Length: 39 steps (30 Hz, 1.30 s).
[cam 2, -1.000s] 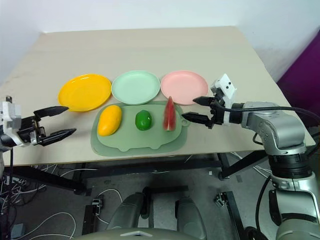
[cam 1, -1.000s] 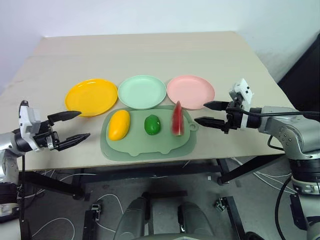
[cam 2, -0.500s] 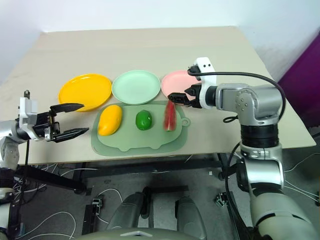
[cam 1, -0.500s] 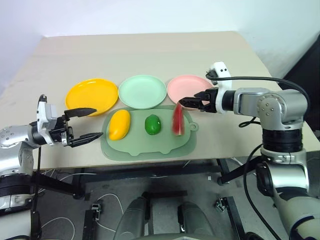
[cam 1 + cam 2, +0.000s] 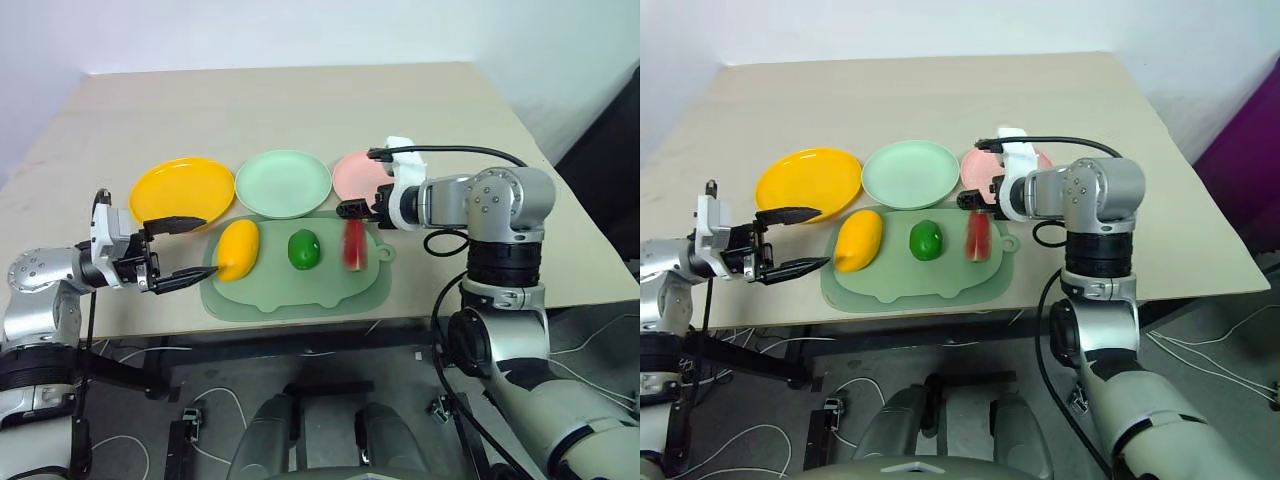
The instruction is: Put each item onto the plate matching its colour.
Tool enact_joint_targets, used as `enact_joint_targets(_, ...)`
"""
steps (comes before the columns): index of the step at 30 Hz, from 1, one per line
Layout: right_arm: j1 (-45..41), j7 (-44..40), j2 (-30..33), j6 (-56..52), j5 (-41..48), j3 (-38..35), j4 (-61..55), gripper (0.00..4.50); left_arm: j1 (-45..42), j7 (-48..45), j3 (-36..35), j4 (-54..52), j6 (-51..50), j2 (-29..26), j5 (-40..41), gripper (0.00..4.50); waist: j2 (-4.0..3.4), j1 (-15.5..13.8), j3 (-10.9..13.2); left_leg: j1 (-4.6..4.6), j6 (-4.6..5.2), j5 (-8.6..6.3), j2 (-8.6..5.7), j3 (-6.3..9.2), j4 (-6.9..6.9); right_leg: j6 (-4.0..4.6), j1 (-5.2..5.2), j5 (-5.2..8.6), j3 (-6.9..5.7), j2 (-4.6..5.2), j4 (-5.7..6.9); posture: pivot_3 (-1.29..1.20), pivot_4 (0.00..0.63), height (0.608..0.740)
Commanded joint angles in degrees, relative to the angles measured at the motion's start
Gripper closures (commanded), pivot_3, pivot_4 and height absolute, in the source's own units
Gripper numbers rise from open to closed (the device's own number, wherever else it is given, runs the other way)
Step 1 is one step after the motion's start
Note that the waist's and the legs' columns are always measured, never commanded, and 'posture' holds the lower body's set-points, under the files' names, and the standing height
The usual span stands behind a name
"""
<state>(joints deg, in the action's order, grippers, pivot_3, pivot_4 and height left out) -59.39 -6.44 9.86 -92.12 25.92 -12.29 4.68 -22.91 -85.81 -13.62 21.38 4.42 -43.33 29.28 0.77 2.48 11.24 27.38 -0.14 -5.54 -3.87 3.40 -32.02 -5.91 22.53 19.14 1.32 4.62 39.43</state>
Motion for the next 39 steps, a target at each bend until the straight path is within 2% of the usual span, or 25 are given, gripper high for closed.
enact_joint_targets(1, -1.19, 4.40, -1.78, -0.38, 1.91, -2.12, -1.61, 0.01, -0.03, 0.29, -0.38, -1.78, 0.71, -0.15, 0.18, 0.00, 0.00, 0.04, 0.00, 0.00, 0.00, 0.01, 0.00, 0.00, 0.00, 0.00, 0.00, 0.00, 0.00, 0.00, 0.00, 0.00, 0.150, 0.737)
enact_joint_targets(11, 1.86, 14.20, -4.49, -0.38, 3.87, -1.24, -3.41, 0.01, 0.43, 1.04, -0.56, -2.35, 0.55, 0.26, 0.31, 0.00, -0.01, 0.08, 0.00, -0.02, 0.00, 0.04, 0.00, 0.00, 0.01, 0.00, 0.03, -0.01, 0.00, -0.01, 0.08, 0.00, 0.150, 0.737)
enact_joint_targets(25, 7.08, 26.26, -5.62, -0.38, 13.80, 0.55, -4.87, 0.01, 1.61, 2.28, -0.87, -3.21, 0.48, 0.38, 0.51, 0.00, -0.01, 0.10, 0.00, -0.03, 0.01, 0.04, 0.00, 0.00, 0.02, 0.01, 0.03, 0.00, 0.00, -0.01, 0.08, 0.00, 0.150, 0.737)
enact_joint_targets(39, 9.06, 29.89, -5.53, -0.38, 17.47, 4.14, -5.19, 0.01, 1.67, 2.91, -1.22, -3.20, 0.42, 0.06, 0.61, 0.00, -0.01, 0.14, 0.00, -0.03, 0.01, 0.04, 0.00, 0.01, 0.02, 0.03, 0.03, 0.01, 0.01, -0.01, 0.08, 0.00, 0.150, 0.737)
